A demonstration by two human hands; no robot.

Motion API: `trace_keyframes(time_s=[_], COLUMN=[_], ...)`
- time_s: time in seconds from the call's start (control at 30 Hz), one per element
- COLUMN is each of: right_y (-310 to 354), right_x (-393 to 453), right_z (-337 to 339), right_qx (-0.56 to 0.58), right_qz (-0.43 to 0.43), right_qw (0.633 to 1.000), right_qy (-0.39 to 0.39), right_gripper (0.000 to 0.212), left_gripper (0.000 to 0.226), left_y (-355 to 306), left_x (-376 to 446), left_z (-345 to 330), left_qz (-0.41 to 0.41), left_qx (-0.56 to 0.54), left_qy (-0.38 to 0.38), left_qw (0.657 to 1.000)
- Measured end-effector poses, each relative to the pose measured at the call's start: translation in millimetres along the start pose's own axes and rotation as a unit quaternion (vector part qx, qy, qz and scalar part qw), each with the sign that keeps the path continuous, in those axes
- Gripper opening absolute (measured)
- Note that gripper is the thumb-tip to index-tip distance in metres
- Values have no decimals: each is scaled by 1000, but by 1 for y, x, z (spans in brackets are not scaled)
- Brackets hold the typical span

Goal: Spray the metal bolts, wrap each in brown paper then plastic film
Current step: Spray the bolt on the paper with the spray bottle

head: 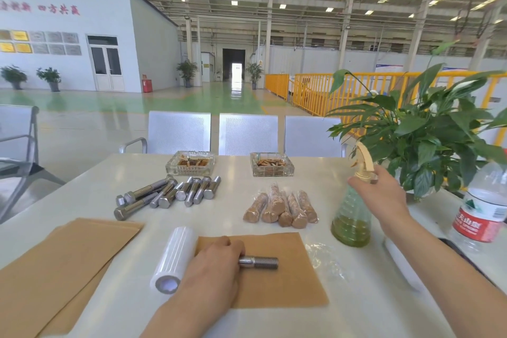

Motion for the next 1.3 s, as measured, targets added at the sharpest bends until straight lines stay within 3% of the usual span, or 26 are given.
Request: trace_keyframes(time_s=[0.23,0.43,0.5,0.6,0.73,0.83,0.9,1.1,1.17,1.3], right_y=[14,33,48,59,53,40,34,40,41,45], right_x=[-13,-30,-46,-83,-148,-185,-197,-203,-201,-207], right_z=[-4,2,-2,-23,-57,-73,-77,-79,-76,-81], right_qx=[29,34,23,34,-60,-99,-92,-85,-91,-77], right_qz=[70,90,96,35,-25,-64,-94,-61,-46,-47], right_qw=[994,994,991,972,913,879,874,891,902,886], right_qy=[75,42,91,228,402,463,469,442,419,454], right_gripper=[32,11,13,14,21,35,46,7,12,43], left_gripper=[20,20,21,21,16,23,22,20,20,23], left_y=[-1,0,-1,3,7,11,13,12,13,14], left_x=[4,5,5,7,9,7,7,4,4,3], left_z=[8,11,11,10,9,8,9,18,19,17], left_qz=[-12,-21,-31,-38,-33,-18,-5,-1,-2,0], left_qx=[27,27,20,11,8,27,39,68,67,70], left_qy=[-15,-21,-8,42,99,101,88,54,49,48], left_qw=[999,999,999,998,994,994,995,996,997,996])
Point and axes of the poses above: each hand's wrist, its own x-axis towards the middle knuckle, its own z-axis out of the back of the hand, y = z × x, the point moved 7 cm from there along x, towards the middle knuckle
